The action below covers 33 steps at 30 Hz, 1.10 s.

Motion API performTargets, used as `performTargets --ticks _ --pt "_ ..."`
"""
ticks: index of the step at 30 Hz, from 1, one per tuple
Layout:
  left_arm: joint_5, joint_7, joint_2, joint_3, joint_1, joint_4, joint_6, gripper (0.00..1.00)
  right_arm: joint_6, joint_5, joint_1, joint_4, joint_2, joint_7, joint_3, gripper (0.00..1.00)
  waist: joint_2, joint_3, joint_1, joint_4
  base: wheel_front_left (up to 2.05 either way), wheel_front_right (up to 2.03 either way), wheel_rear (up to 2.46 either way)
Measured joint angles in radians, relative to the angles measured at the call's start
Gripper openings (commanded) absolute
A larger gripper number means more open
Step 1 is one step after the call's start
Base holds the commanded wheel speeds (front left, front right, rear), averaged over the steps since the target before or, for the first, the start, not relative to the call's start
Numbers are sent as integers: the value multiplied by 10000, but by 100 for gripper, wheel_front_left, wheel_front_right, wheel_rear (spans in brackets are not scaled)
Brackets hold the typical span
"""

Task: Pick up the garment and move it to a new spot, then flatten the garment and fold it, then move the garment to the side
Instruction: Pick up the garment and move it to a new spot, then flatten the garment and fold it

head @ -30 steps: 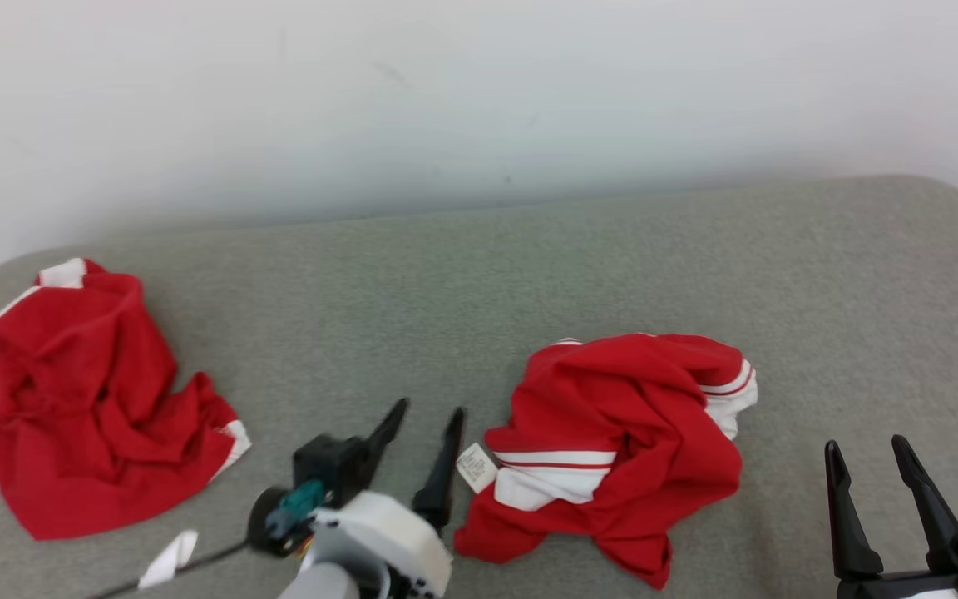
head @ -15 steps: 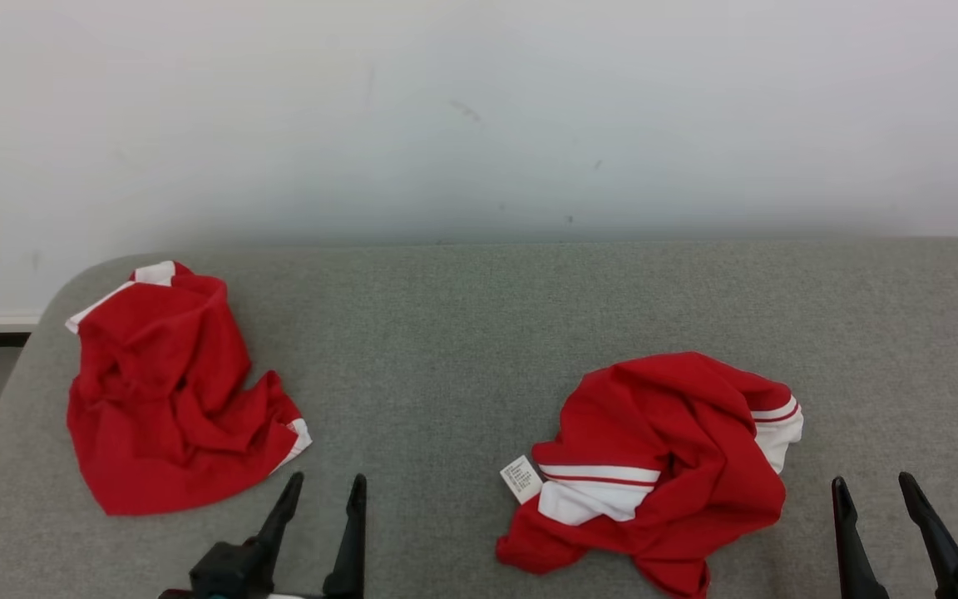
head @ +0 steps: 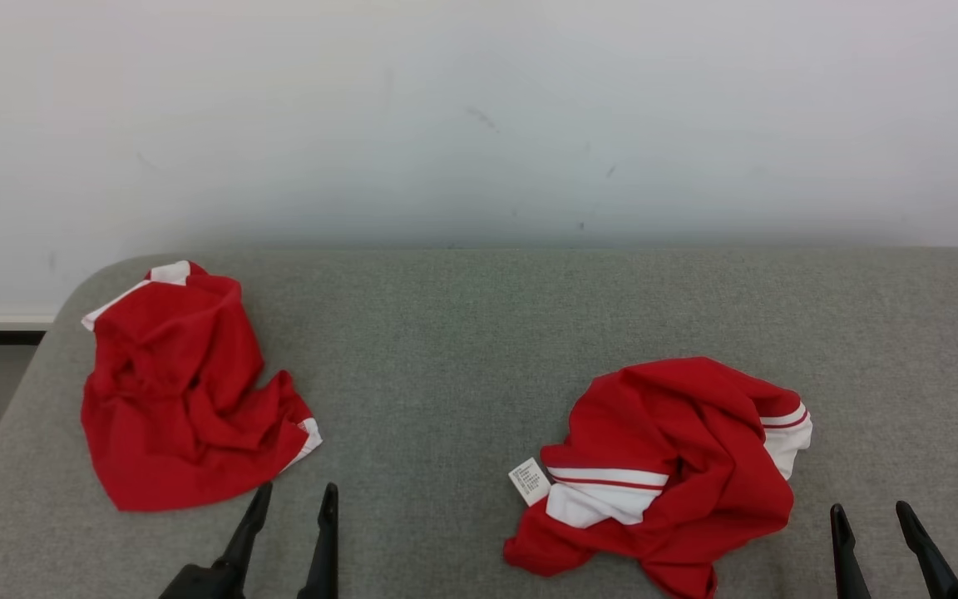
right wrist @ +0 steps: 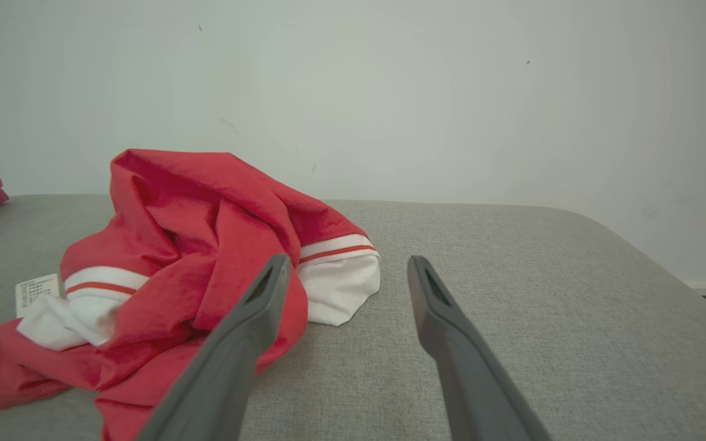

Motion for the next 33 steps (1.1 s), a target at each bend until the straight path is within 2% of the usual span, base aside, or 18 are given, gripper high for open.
performTargets --ticks 20,23,26,31,33 --pt "207 0 -209 316 -89 288 -562 100 -2 19 -138 77 35 0 253 100 0 33 0 -216 0 0 0" --pt "88 0 -217 -255 -440 832 -1030 100 -2 27 -252 79 19 0 420 100 0 81 1 -405 0 0 0" --pt "29 0 -234 -796 -1139 1440 -1229 100 -2 42 -366 59 -2 0 537 100 0 157 1 -660 0 0 0" --pt "-485 0 -232 -1808 -2414 2871 -1338 100 0 71 -495 71 -8 0 669 100 0 333 1 -1165 0 0 0" --pt "-897 19 -186 -2548 -3033 3484 -1350 100 -2 117 -563 77 -2 0 713 100 0 451 1 -1365 0 0 0"
